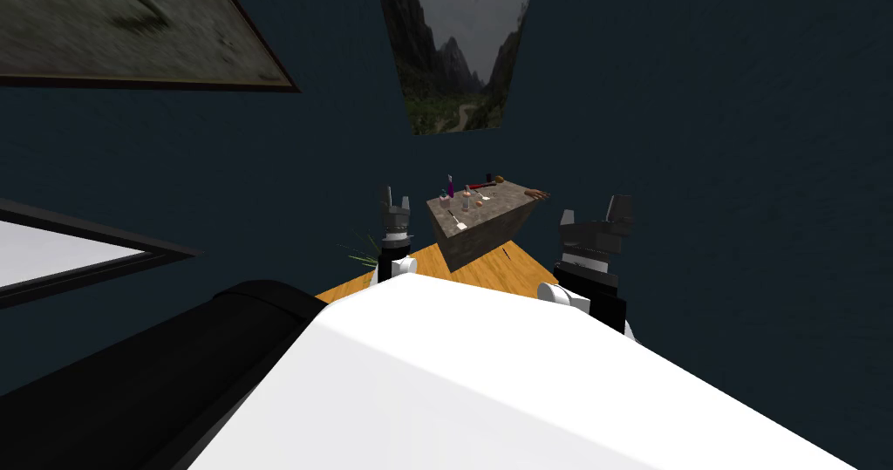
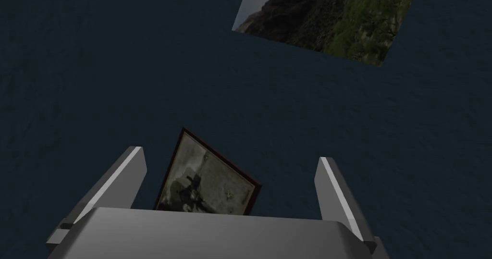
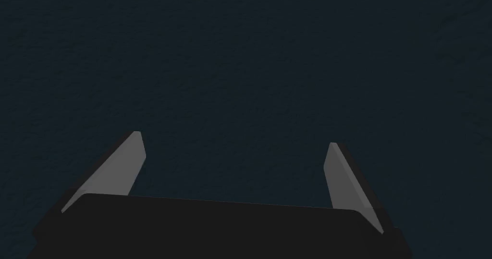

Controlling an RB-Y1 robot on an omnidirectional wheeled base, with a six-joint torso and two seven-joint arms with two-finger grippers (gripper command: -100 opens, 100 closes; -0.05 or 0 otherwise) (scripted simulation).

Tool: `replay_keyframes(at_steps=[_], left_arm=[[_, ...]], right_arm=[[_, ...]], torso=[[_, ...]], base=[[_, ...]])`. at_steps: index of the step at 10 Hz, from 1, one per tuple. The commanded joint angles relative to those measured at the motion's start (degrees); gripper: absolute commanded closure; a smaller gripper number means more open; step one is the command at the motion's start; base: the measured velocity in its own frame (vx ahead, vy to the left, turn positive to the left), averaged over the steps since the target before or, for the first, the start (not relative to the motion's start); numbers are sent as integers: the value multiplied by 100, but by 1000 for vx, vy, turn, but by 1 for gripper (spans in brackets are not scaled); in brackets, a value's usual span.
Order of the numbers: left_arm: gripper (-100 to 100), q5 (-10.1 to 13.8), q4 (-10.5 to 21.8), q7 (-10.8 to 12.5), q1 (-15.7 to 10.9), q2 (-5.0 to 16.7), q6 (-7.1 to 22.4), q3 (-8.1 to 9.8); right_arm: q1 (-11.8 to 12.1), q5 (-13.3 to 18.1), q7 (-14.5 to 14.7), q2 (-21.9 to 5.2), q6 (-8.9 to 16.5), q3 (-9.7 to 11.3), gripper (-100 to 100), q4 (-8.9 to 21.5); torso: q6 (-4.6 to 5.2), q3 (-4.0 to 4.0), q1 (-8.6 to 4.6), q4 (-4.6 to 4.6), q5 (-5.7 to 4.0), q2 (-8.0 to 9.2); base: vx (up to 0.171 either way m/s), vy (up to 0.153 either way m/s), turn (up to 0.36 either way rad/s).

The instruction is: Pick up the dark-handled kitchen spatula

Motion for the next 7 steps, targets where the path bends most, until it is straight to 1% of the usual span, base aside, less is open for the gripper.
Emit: replay_keyframes(at_steps=[1,4,5,6,7], left_arm=[[-100,18,21,-33,-32,195,125,1],[-100,85,96,-159,-152,619,568,4],[-100,85,96,-159,-152,619,611,4],[-100,117,127,-217,-208,754,840,4],[-100,152,158,-282,-270,884,988,4]], right_arm=[[0,0,0,0,0,0,0,0],[0,0,0,0,0,0,0,0],[0,0,0,0,0,0,0,0],[0,0,0,0,0,0,0,0],[0,0,0,0,0,0,0,0]], torso=[[0,0,0,0,0,0],[0,-2,-6,-1,-1,-4],[1,-3,-8,-1,-2,-5],[0,-2,-7,-1,-2,-4],[1,-2,-7,-1,-1,-4]], base=[[3,-9,-11],[11,-21,-12],[6,-20,-5],[3,-21,-12],[3,-33,-22]])
